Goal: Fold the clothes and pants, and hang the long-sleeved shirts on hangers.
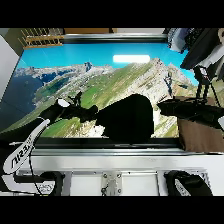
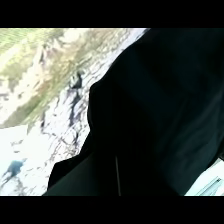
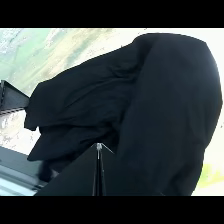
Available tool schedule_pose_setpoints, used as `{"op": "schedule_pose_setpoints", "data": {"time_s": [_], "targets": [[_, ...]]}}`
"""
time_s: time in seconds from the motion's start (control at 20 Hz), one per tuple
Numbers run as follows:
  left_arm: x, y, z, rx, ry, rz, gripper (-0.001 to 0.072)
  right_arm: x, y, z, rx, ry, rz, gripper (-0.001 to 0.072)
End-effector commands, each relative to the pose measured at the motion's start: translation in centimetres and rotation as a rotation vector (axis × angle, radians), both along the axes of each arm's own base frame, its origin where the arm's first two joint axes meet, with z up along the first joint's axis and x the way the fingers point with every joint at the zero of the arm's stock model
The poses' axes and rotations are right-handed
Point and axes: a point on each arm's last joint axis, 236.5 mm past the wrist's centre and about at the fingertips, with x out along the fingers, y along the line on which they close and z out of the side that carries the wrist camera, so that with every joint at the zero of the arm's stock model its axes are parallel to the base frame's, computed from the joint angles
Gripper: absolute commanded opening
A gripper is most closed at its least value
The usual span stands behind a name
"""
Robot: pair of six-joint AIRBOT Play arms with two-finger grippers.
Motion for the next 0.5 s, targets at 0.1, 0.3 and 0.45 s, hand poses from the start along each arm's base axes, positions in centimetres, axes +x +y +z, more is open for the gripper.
{"op": "schedule_pose_setpoints", "data": {"time_s": [0.1,0.3,0.45], "targets": [[2.7,3.6,2.6,0.043,-0.115,0.059,0.0013,-0.5,-3.4,-2.4,-0.101,0.101,-0.12,0.002],[4.6,11.2,6.9,0.143,-0.255,0.148,0.0013,-2.1,-9.4,-9.5,-0.276,0.361,-0.355,0.0169],[4.7,12.7,8.9,0.14,-0.291,0.18,0.0013,-2.2,-6.8,-16.5,-0.203,0.507,-0.305,0.0711]]}}
